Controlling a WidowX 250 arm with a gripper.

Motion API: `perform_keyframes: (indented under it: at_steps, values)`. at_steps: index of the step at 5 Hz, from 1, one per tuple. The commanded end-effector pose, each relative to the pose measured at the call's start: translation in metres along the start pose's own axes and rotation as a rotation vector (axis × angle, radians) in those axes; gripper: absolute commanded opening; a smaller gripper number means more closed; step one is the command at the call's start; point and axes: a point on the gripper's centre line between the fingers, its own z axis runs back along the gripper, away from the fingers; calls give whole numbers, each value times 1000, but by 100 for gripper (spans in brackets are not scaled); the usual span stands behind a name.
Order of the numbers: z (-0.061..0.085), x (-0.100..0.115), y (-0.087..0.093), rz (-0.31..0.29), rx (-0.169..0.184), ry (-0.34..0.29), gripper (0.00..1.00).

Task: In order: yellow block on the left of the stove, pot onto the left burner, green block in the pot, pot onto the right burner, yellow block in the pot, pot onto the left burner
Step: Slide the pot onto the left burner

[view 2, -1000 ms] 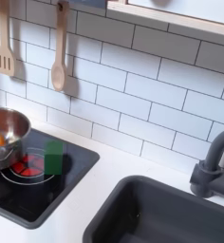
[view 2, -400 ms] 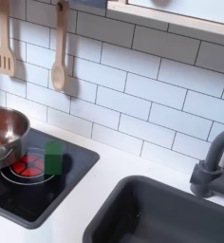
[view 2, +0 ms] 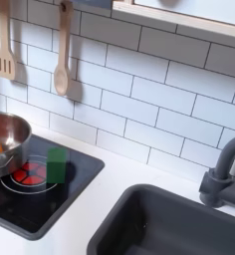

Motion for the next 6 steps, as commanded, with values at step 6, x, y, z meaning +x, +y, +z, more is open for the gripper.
perform_keyframes:
  at_steps: [6]
  values:
    - [29, -8, -12, -7, -74, -15, 100]
